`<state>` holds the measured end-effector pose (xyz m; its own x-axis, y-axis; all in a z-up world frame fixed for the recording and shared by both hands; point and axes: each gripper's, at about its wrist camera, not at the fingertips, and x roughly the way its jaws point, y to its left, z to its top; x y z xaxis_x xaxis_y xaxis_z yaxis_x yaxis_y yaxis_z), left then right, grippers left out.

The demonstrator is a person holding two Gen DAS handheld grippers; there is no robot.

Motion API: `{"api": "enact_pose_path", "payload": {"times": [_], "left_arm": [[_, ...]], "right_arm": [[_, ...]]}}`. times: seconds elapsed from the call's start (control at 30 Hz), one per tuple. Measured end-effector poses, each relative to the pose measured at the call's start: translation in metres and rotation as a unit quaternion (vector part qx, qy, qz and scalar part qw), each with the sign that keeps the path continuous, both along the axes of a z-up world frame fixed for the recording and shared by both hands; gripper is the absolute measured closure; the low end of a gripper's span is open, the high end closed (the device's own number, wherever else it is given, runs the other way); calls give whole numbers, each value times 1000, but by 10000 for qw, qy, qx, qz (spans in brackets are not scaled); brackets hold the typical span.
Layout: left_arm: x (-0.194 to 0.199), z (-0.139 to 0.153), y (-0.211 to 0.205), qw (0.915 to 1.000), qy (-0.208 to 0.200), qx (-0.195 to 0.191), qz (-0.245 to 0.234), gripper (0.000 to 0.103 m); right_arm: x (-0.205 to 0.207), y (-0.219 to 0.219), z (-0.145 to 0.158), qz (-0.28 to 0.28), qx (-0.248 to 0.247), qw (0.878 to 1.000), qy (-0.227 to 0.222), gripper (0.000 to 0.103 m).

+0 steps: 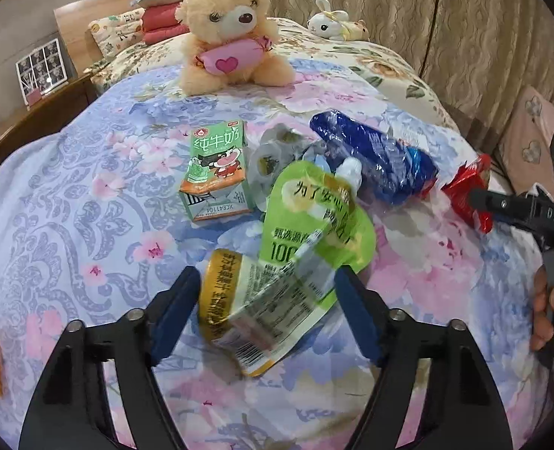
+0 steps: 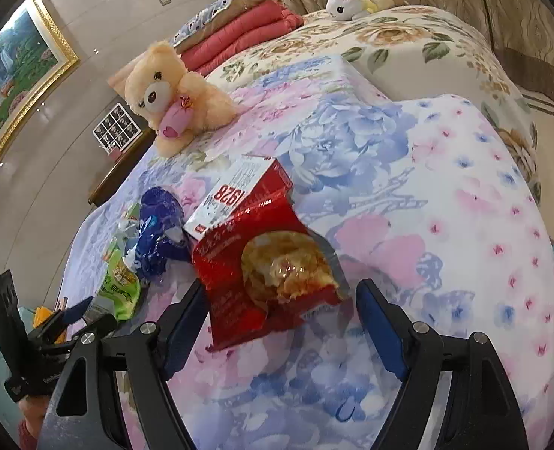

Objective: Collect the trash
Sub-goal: 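Grasp the green pouch with the left tool while the right tool grasps the red chip bag, then carry the green pouch with the left tool while the right tool carries the chip bag to the bin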

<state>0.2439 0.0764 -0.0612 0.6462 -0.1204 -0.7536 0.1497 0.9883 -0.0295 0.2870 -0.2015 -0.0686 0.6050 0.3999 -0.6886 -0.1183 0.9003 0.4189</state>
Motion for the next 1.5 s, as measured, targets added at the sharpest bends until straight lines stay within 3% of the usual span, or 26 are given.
{"api": "enact_pose_path", "payload": {"times": [0.07,0.17,0.4,0.67,0.9,1.5], "left_arm": [[-3,0,-1,10000,-19,17,-17,48],[-6,1,-1,10000,-13,65,38,64],[-27,6,-3,9998,-94,-135,81,70],[-61,21,-27,9991,-307,-304,-54,71],[-82,22,-53,9978,-230,-564,-273,71],[-98,34,-148,9912,-211,-644,-1141,71]], "right_arm": [[-1,2,1,-12,-111,9999,-61,30],[-1,1,1,-13,-88,9999,-88,40],[-17,-8,8,-15,65,9998,-175,72],[-47,-16,18,146,337,9991,-211,75],[-79,-28,31,236,389,9984,-347,75],[-138,-100,47,-186,371,9978,-523,75]]}}
